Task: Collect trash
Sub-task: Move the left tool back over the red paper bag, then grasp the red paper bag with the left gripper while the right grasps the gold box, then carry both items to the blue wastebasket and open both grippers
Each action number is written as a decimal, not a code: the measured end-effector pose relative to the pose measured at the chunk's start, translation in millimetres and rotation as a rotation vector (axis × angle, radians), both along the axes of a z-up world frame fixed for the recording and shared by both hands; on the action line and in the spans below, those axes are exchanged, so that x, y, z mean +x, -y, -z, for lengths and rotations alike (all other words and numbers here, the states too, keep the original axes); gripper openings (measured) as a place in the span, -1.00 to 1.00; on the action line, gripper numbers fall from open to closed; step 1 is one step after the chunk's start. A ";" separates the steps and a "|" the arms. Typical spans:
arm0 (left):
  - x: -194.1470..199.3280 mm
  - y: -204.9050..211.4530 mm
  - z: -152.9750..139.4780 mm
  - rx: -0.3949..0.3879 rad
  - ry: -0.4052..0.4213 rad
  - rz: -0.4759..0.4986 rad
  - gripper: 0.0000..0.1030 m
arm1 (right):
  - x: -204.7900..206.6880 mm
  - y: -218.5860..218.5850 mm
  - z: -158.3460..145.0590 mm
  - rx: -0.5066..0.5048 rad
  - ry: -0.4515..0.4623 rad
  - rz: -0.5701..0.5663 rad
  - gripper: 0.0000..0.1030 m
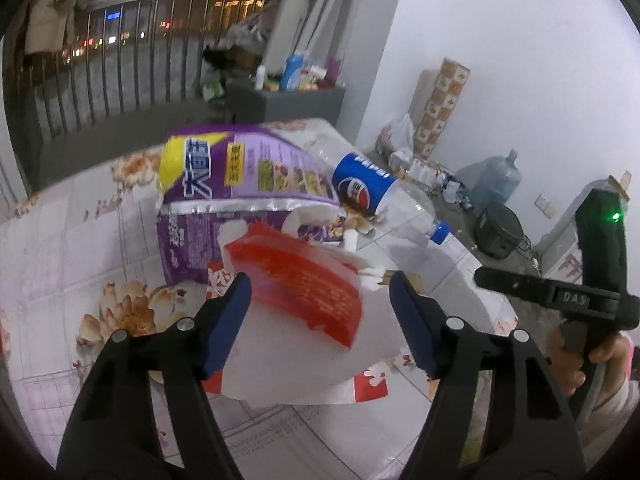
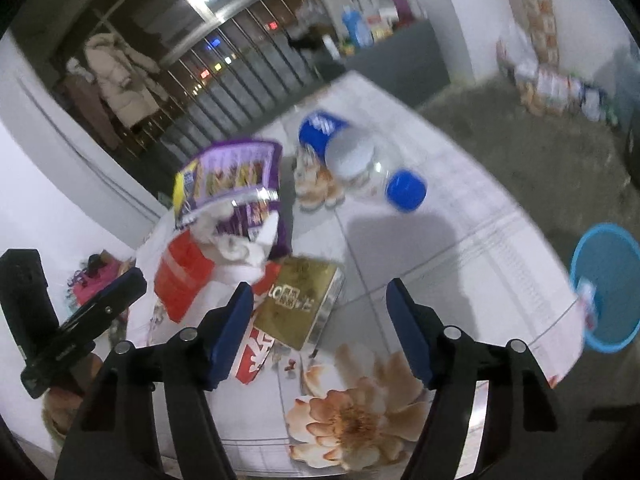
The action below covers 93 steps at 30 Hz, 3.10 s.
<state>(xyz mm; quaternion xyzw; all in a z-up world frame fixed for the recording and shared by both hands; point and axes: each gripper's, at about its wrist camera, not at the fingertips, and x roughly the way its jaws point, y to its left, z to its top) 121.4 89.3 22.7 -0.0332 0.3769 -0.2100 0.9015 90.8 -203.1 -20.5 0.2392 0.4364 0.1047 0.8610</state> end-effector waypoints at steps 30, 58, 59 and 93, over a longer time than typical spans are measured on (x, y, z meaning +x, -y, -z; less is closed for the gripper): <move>21.7 -12.0 25.0 -0.095 -0.101 -0.068 -1.00 | 38.3 -15.2 58.3 0.206 -0.193 -0.029 -0.61; 30.9 -11.1 9.4 -0.160 -0.108 -0.088 0.02 | 15.4 18.0 39.8 0.177 -0.121 0.032 -0.64; 37.4 -7.9 14.0 -0.148 -0.133 -0.084 0.07 | 16.0 16.9 39.5 0.172 -0.120 0.030 -0.64; -3.9 5.6 -40.0 -0.008 0.133 -0.080 -0.52 | 5.3 24.8 27.1 0.163 -0.059 0.045 -0.64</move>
